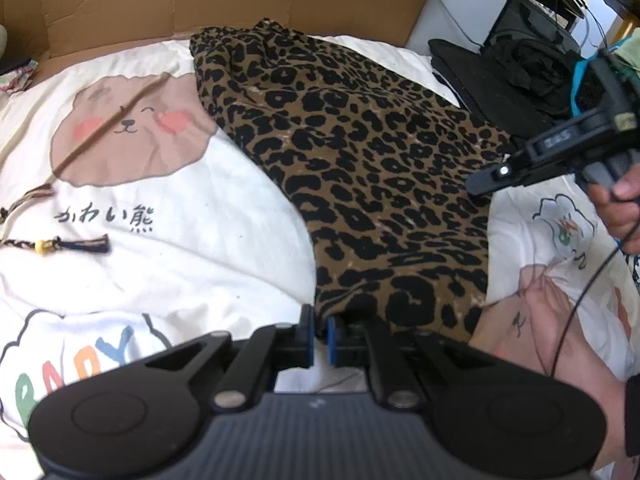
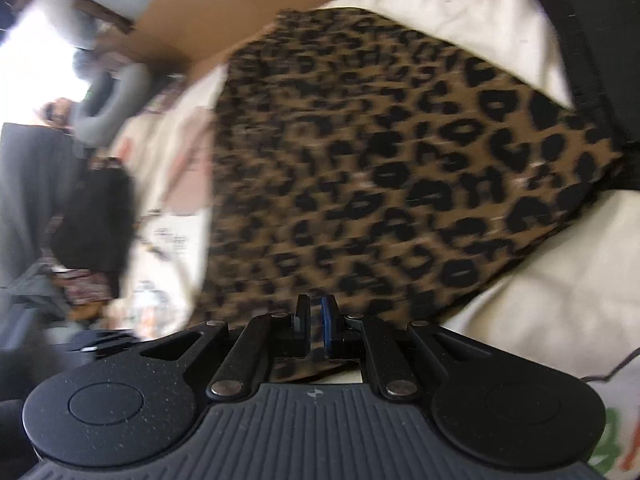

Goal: Fold clothes

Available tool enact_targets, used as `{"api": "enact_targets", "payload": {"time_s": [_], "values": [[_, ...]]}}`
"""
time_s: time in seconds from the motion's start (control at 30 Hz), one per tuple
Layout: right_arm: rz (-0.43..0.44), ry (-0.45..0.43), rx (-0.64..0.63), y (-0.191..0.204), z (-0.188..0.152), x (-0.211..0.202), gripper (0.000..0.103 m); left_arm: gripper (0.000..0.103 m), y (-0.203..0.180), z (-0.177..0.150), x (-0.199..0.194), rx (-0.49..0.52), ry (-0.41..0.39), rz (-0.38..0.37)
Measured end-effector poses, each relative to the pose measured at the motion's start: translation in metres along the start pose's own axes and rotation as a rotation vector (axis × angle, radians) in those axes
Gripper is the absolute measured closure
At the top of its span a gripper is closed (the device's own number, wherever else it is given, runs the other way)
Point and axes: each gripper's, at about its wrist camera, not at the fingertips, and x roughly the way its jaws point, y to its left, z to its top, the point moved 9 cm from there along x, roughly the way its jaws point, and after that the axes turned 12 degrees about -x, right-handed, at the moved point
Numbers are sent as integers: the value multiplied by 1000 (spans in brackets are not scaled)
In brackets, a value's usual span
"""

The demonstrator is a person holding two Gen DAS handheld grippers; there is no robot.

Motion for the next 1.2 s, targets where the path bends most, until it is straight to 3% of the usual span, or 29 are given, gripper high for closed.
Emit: {"api": "enact_targets", "payload": {"time_s": [0.17,0.33,0.57,0.9,1.2], "values": [[-124,12,13,-31,-7,7,98,97,-2,-3,-1,19,1,-3],[-142,-3,-7,-38,-9,6,99,97,-3,-3,-4,74,-4,-4],[-156,-11,-11,-41,-4,7,99,103,6,-4,-17,52,2,3],[-155,-11,-10,-41,-2,8,99,100,-18,18,-25,13,-49,-90],[-150,-15,-12,-41,-3,8,99,95,-41,5,13,61,43,-132]]}}
